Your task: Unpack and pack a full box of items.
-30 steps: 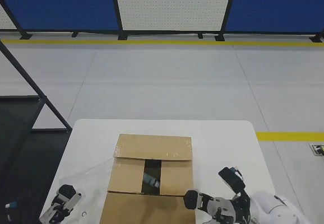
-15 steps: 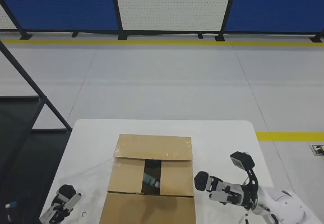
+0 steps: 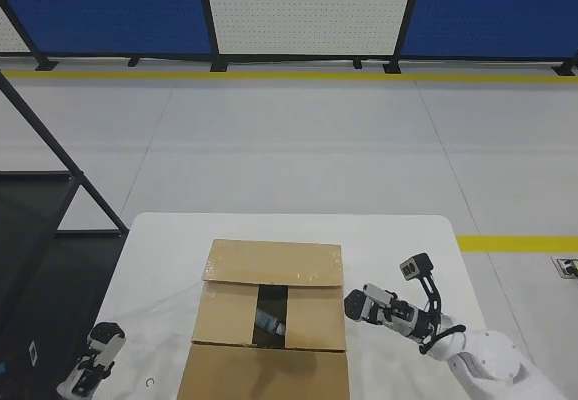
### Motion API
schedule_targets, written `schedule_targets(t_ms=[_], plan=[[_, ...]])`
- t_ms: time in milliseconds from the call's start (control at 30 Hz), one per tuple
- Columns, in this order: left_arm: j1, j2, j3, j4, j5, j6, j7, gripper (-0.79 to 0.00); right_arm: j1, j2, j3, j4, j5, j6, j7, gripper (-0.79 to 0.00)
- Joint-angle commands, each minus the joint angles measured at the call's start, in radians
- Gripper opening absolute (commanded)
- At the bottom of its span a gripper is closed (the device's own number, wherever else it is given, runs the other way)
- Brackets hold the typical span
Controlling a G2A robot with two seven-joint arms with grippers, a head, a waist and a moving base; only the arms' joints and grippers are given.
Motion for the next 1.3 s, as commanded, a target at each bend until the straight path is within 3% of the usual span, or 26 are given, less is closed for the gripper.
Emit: schedule_targets(t_ms=[0, 233, 433, 800, 1267], plan=[[-0.004, 0.0, 0.002, 0.003, -0.006, 0.005, -0.007, 0.0, 0.011, -0.006, -0.005, 0.023, 0.013, 0.012, -0.004, 0.0], [-0.013, -0.002, 0.002, 0.006, -0.001, 0.013, -0.01, 0.0, 0.081, -0.039, -0.052, 0.103, 0.05, 0.068, -0.004, 0.0], [-0.014, -0.003, -0.003, 0.018, -0.011, 0.018, -0.007, 0.0, 0.144, -0.07, -0.092, 0.149, 0.081, 0.04, 0.053, 0.0], [-0.006, -0.005, -0.012, 0.022, -0.032, 0.009, -0.001, 0.0, 0.289, -0.129, -0.136, 0.245, 0.065, 0.075, -0.054, 0.0], [-0.006, -0.005, -0.012, 0.022, -0.032, 0.009, -0.001, 0.0, 0.298, -0.131, -0.137, 0.252, 0.056, 0.081, -0.063, 0.0]])
